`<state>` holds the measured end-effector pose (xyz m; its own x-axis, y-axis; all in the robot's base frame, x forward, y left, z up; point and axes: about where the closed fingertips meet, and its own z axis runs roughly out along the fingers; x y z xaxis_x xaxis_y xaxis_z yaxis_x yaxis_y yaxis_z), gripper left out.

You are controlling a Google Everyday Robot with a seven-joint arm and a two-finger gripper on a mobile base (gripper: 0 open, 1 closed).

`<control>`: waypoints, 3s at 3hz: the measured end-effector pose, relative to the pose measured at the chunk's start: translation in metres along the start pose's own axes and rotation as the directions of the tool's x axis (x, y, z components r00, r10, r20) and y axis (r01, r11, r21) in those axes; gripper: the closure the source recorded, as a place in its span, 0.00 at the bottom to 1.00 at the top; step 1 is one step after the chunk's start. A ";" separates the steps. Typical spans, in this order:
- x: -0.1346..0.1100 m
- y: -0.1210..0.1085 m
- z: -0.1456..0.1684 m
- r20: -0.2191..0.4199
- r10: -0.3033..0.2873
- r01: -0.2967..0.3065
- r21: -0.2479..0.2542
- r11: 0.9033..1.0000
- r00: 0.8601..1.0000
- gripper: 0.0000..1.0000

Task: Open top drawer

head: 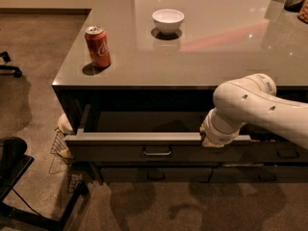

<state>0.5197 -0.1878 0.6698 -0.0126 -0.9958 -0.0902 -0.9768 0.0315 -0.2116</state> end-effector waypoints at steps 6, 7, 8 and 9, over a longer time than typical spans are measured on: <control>-0.012 0.024 -0.085 0.106 -0.055 0.059 -0.037 0.998 0.993 0.27; -0.040 -0.002 -0.051 0.122 -0.095 0.104 -0.062 0.993 0.988 0.42; -0.058 -0.014 -0.012 0.109 -0.087 0.098 -0.104 0.990 0.990 0.65; -0.061 -0.013 0.028 0.080 -0.044 0.057 -0.159 0.986 0.996 0.96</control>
Offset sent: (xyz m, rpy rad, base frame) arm -0.2043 -0.0470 0.1053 -0.1330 0.2100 -0.1215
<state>0.5389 -0.1249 0.6507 0.0479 -0.9863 -0.1581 -0.9975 -0.0390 -0.0593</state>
